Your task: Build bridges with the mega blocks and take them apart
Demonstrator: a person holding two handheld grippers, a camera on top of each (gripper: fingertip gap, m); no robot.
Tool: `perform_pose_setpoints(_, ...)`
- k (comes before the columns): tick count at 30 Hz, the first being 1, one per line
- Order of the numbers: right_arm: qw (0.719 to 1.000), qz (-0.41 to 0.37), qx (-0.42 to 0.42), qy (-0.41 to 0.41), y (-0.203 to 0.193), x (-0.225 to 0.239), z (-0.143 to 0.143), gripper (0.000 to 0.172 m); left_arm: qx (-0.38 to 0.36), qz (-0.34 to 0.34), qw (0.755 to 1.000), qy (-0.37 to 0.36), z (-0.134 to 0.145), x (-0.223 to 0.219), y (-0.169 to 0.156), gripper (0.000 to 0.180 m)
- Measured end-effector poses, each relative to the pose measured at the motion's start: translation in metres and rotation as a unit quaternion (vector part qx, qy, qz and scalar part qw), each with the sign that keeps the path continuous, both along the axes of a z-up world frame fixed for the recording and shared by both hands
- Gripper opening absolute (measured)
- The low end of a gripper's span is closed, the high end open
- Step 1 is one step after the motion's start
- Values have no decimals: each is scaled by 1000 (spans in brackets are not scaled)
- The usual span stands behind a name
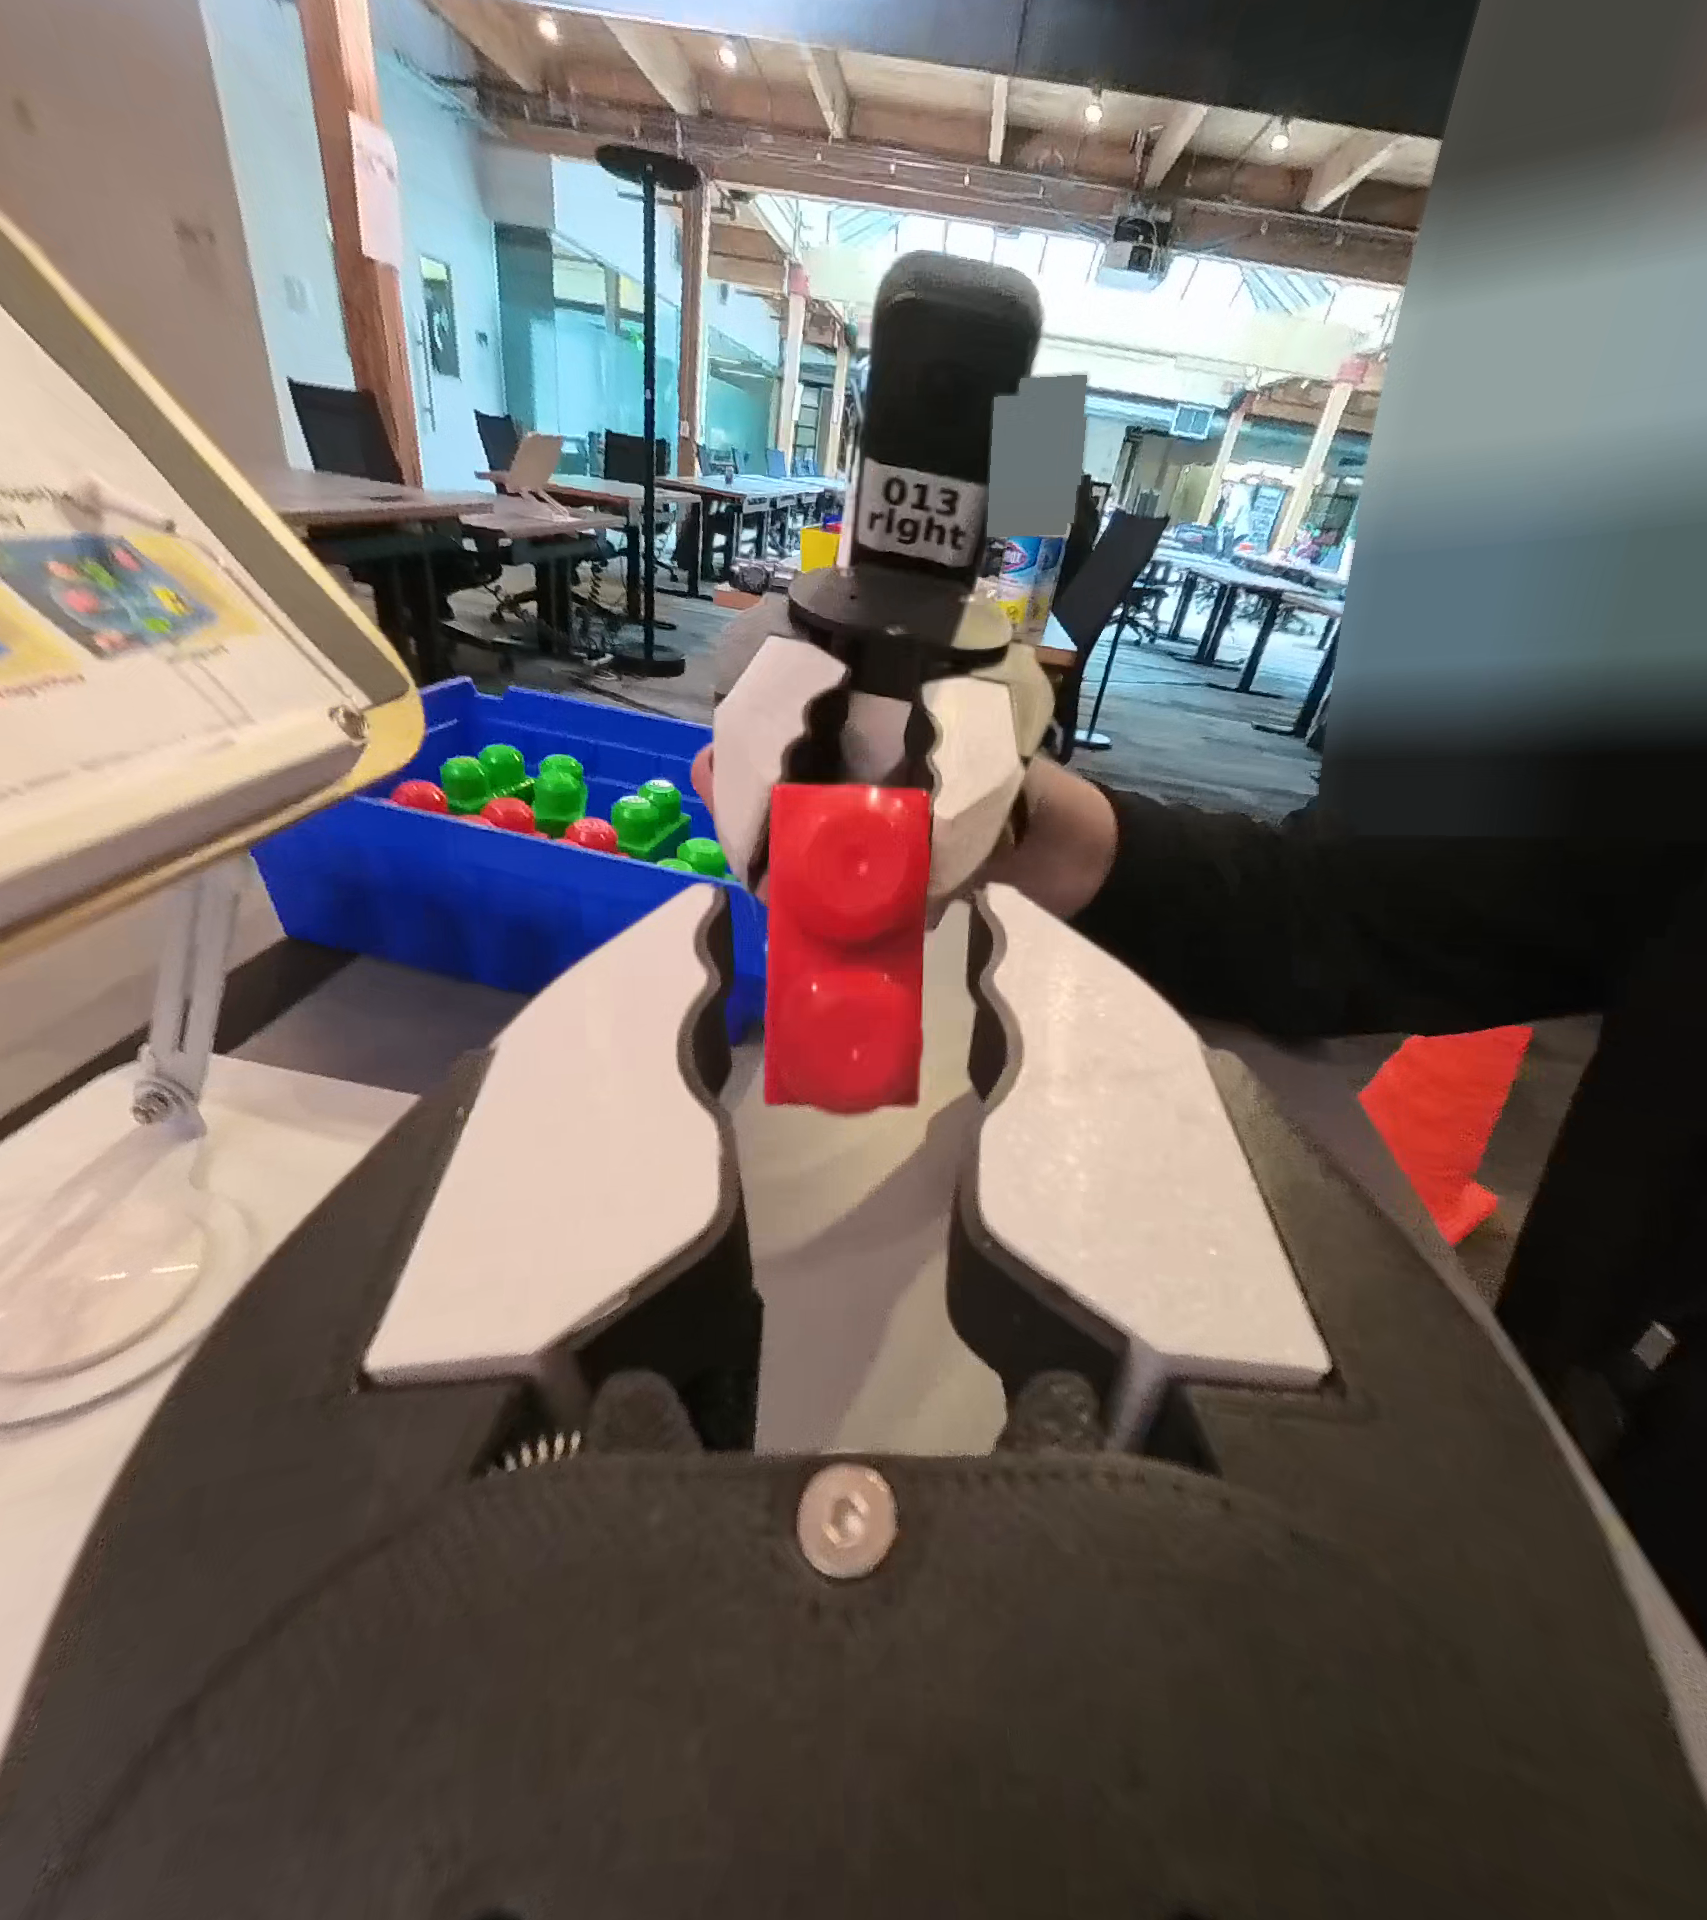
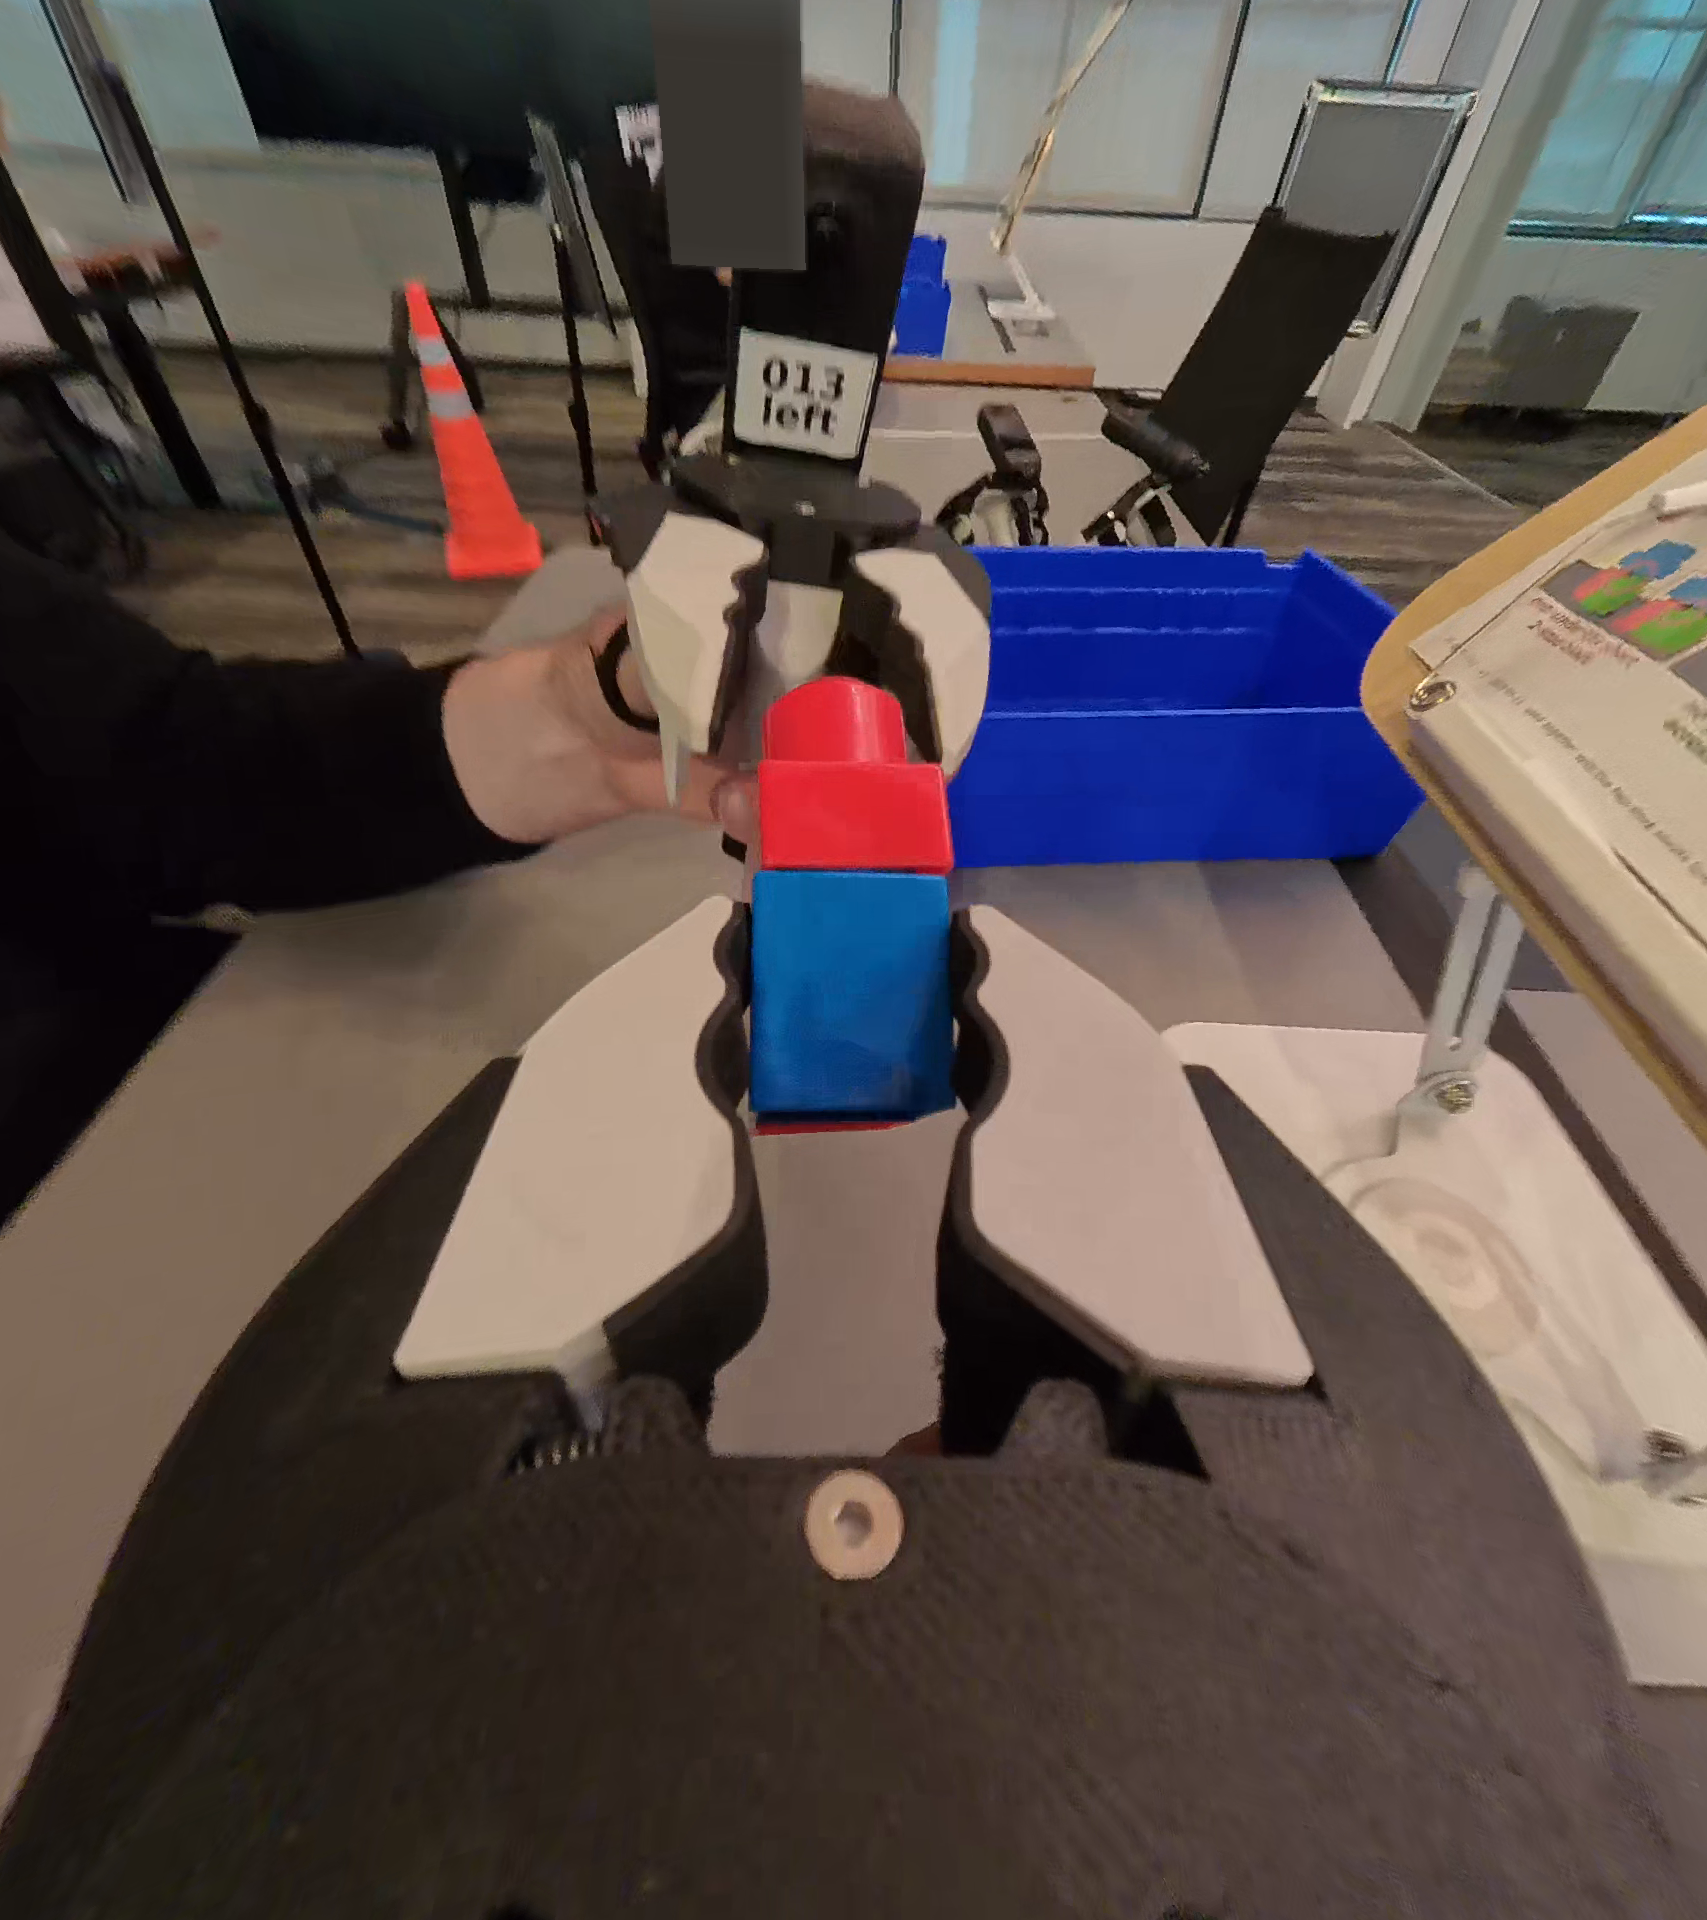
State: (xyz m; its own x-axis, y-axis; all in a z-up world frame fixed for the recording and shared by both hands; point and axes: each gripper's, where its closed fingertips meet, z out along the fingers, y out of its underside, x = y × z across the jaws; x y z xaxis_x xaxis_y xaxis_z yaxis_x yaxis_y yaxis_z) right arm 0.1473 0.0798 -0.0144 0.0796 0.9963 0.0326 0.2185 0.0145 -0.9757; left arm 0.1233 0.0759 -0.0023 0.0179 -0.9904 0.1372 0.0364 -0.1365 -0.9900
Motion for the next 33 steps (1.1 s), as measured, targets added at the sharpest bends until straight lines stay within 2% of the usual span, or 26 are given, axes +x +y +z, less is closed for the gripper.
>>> perform_pose_setpoints(6,995,-6,82,-57,-10,-8,-7,37,56,7,998,42,-5,11,-11,31)
perform_pose_setpoints(23,994,-1,95,-59,-15,-12,-8,36,74,-1,997,27,-3,12,-17,31)
perform_pose_setpoints(25,996,-1,83,-32,-13,-11,-1,36,67,9,998,14,5,11,-14,31)
perform_pose_setpoints(28,998,-20,30,55,-3,-4,20,36,34,26,999,-21,13,2,-2,44)
perform_pose_setpoints(30,993,-29,-16,109,7,3,28,36,1,2,1000,-25,4,7,-2,55)
perform_pose_setpoints(33,985,-25,-61,160,10,2,26,36,-31,-9,999,-37,-5,22,-2,57)
